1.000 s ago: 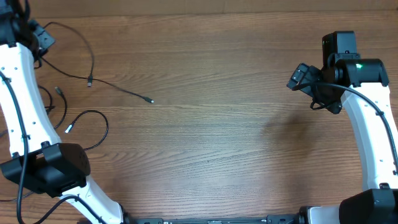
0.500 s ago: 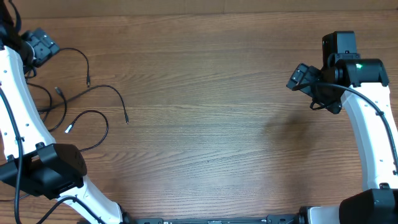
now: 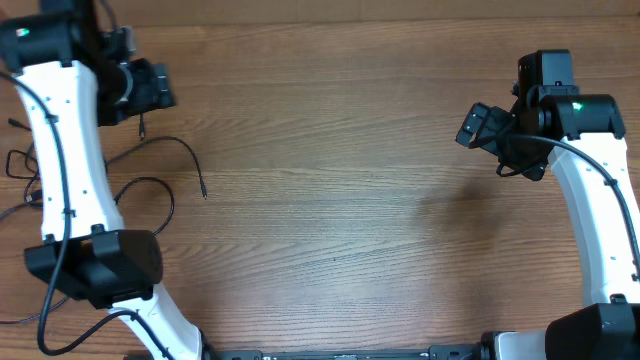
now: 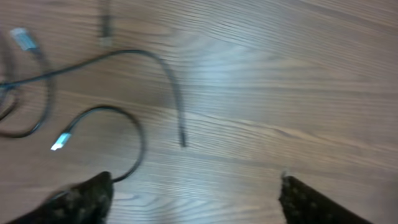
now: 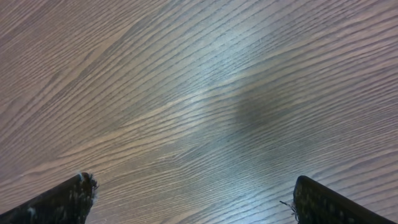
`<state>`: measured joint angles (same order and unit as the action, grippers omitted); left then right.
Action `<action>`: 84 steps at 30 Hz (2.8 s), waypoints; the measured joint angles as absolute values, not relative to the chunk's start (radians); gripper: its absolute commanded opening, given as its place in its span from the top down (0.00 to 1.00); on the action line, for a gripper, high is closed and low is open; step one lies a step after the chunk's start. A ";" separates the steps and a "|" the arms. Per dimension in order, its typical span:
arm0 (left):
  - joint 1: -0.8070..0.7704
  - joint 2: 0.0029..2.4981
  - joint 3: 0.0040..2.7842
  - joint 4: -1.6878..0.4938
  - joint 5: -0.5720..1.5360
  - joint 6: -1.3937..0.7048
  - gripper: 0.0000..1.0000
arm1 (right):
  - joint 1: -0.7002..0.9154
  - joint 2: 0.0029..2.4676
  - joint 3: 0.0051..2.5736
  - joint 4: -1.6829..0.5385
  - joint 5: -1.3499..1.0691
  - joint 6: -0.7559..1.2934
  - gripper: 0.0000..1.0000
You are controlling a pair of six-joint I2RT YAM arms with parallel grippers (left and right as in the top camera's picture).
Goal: Untangle cables
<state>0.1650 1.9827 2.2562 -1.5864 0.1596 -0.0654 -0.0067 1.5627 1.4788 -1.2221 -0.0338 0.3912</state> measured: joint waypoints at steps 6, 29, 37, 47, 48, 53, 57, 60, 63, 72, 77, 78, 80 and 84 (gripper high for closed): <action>0.017 1.983 2.256 -1.586 0.191 -0.055 0.01 | -0.007 1.563 1.479 -1.223 -0.037 0.391 0.00; -0.158 1.983 2.256 -1.586 0.199 -0.055 0.00 | -0.007 1.563 1.479 -1.222 -0.038 0.392 0.00; -0.158 1.983 2.256 -1.586 0.199 -0.055 0.00 | -0.007 1.563 1.479 -1.222 -0.037 0.391 0.00; -0.158 1.983 2.256 -1.586 0.199 -0.055 0.00 | -0.007 1.563 1.479 -1.222 -0.038 0.391 0.00; -0.158 1.983 2.256 -1.586 0.199 -0.055 0.00 | -0.007 1.563 1.479 -1.222 -0.038 0.391 0.00; -0.158 1.983 2.256 -1.588 0.199 -0.055 0.00 | -0.007 1.563 1.479 -1.222 -0.038 0.391 0.00; -0.175 1.983 2.256 -1.584 0.191 -0.055 0.00 | -0.007 1.563 1.479 -1.222 -0.038 0.391 0.00; -0.210 1.982 2.256 -1.517 0.170 -0.055 0.00 | -0.007 1.563 1.479 -1.222 -0.038 0.391 0.00; -0.247 1.970 2.252 -1.423 0.157 -0.052 0.00 | -0.007 1.563 1.479 -1.221 -0.038 0.392 0.00; -0.419 1.757 2.122 -1.202 0.094 0.009 0.00 | -0.007 1.563 1.479 -1.220 -0.038 0.390 0.00; -0.466 1.605 1.872 -1.039 0.061 0.014 0.00 | -0.007 1.563 1.479 -1.221 -0.038 0.391 0.00; -0.468 1.577 1.805 -0.988 0.055 0.003 0.00 | -0.007 1.563 1.479 -1.222 -0.038 0.391 0.00; -0.468 1.541 1.707 -0.909 0.049 -0.014 0.00 | -0.007 1.563 1.479 -1.221 -0.038 0.392 0.00; -0.465 1.439 1.428 -0.718 0.040 -0.047 0.00 | -0.007 1.563 1.479 -1.220 -0.038 0.392 0.00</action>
